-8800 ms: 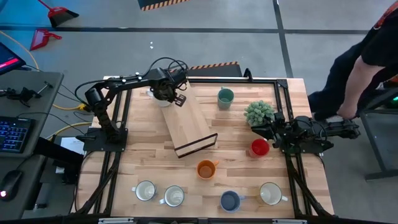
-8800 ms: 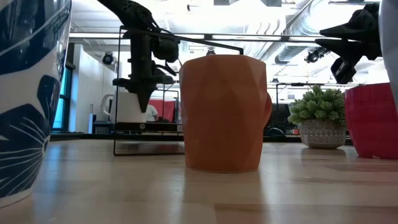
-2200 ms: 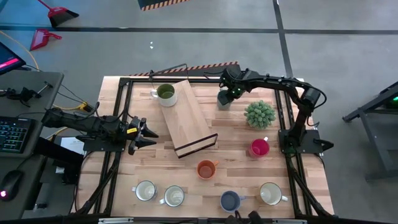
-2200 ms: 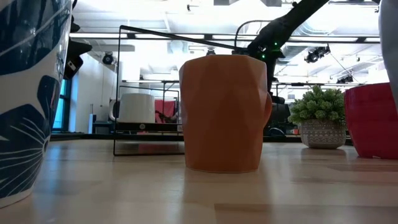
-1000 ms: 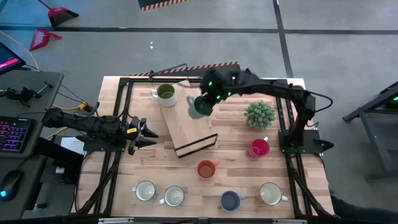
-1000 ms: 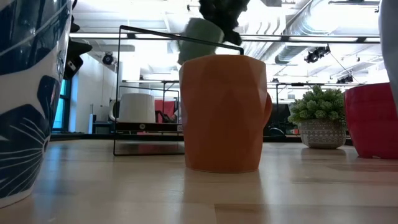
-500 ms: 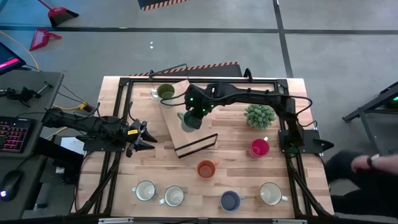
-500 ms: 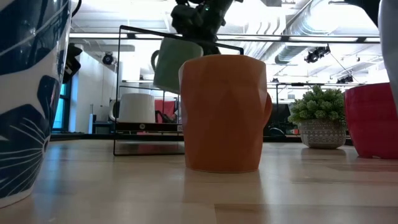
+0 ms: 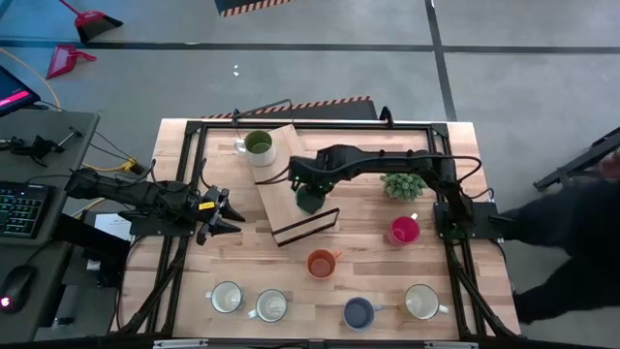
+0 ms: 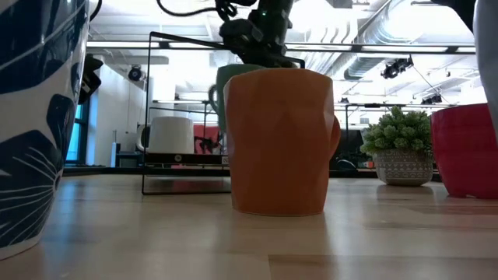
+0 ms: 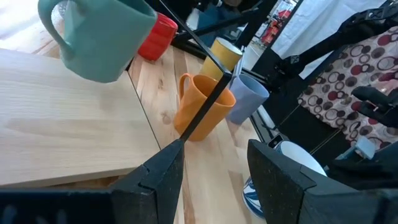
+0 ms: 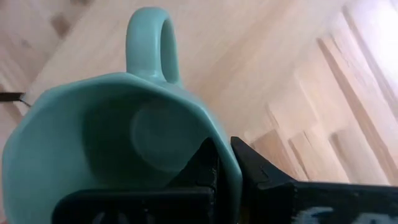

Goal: Place coffee mugs
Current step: Put the green mug on the shelf

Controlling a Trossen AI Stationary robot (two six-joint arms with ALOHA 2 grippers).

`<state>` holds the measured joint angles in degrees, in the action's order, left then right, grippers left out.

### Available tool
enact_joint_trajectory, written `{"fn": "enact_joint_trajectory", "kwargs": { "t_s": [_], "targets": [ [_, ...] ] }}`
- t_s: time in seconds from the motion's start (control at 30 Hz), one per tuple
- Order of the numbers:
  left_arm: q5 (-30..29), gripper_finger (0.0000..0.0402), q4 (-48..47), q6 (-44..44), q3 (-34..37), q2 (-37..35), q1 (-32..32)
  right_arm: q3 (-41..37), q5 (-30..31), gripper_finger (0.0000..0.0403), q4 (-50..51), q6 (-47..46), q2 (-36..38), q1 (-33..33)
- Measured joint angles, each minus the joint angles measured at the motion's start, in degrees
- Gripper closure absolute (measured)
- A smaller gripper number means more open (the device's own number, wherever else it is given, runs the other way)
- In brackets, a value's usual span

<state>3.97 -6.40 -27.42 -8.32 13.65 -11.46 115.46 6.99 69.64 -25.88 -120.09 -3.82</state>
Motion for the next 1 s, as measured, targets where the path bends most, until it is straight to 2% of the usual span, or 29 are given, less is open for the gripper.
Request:
{"fn": "enact_joint_trajectory", "kwargs": {
  "t_s": [0.37, 0.7, 0.87, 1.0],
  "targets": [
    [-0.02, 0.0236, 0.22, -0.90, 0.00, 0.00, 0.00, -0.08, -0.54, 0.0403, 4.09, -9.96, -0.02, 0.78],
    [-0.02, 0.0236, 0.20, -0.90, 0.00, 0.00, 0.00, -0.08, 0.40, 0.0403, 3.86, -10.58, -0.02, 2.17],
    [-0.02, 0.0236, 0.20, -0.94, 0.00, 0.00, 0.00, -0.08, 3.32, 0.0403, 3.81, -15.53, -0.02, 2.10],
    [-0.02, 0.0236, 0.20, -0.94, 0.00, 0.00, 0.00, -0.08, 2.24, 0.0403, 3.31, -14.17, -0.59, 2.27]
  ]
}}
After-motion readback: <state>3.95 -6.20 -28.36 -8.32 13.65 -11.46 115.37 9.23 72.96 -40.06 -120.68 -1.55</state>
